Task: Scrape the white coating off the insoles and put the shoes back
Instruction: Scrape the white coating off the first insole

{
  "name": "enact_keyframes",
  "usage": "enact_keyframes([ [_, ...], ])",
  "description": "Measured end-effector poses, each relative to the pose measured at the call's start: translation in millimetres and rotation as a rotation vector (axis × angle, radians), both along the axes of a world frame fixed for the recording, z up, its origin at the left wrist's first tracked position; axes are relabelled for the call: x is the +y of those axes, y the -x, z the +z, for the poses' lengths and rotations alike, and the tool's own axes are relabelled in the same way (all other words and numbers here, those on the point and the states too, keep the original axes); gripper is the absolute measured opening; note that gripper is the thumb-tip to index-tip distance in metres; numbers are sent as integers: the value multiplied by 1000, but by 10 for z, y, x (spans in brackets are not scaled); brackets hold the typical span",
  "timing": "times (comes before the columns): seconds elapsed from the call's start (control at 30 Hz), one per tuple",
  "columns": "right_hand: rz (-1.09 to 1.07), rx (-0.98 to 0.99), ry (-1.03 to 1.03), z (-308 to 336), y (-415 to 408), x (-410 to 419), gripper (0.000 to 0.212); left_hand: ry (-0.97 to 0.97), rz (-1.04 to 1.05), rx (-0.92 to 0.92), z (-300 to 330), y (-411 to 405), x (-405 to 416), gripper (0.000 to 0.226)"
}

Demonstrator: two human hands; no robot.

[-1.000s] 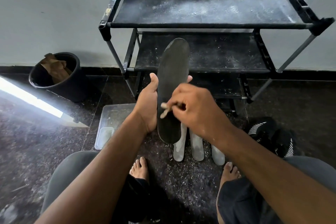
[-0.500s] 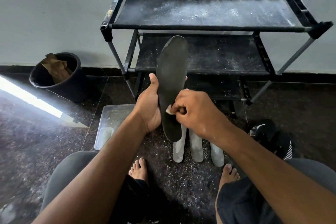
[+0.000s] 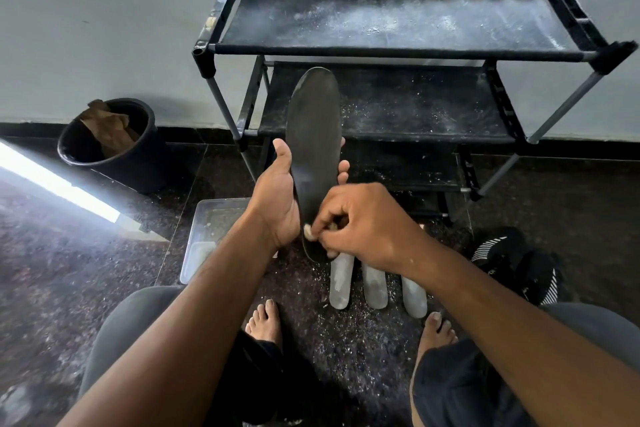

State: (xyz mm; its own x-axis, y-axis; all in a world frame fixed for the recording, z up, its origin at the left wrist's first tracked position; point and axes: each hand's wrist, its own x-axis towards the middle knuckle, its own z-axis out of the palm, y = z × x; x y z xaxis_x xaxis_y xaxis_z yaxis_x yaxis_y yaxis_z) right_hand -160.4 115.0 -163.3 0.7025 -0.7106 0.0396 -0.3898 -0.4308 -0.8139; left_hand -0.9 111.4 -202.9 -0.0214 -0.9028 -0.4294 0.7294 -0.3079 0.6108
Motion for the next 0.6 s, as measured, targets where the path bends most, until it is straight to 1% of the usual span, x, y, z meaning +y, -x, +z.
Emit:
enact_keyframes([
  [0.03,29,17,-10,6,15,14,16,-6,13,-11,1,-2,2,87],
  [0.1,-49,-54,5,4,25,6,16,-16,23,-22,-3,15,-1,84],
  [0.17,-193,-152,99,-8,3,-59,14,-30,-16,-35,-19,70,1,82],
  [0.23,-303,-170,239,-33,-46,-123,13,-42,-112,-35,-34,135,17,85],
  [0.3,-335,-172,274,-60,-91,-131,13,-49,-166,-16,-49,152,22,90],
  [0.37,-272,-179,229,-51,-114,-88,15,-48,-144,-44,-67,117,15,87],
  [0.43,-157,-143,147,-8,-95,-46,15,-34,-79,-58,-40,66,10,82],
  [0.47,-78,-87,84,21,-69,-38,14,-23,-47,-39,-14,47,12,82],
  [0.53,105,119,-29,59,-11,-17,12,-19,11,11,15,26,15,84],
  [0.57,175,216,-50,64,13,-7,11,-16,23,14,28,22,14,84],
  [0.6,207,271,-58,68,39,-7,12,-13,30,4,38,18,11,84],
])
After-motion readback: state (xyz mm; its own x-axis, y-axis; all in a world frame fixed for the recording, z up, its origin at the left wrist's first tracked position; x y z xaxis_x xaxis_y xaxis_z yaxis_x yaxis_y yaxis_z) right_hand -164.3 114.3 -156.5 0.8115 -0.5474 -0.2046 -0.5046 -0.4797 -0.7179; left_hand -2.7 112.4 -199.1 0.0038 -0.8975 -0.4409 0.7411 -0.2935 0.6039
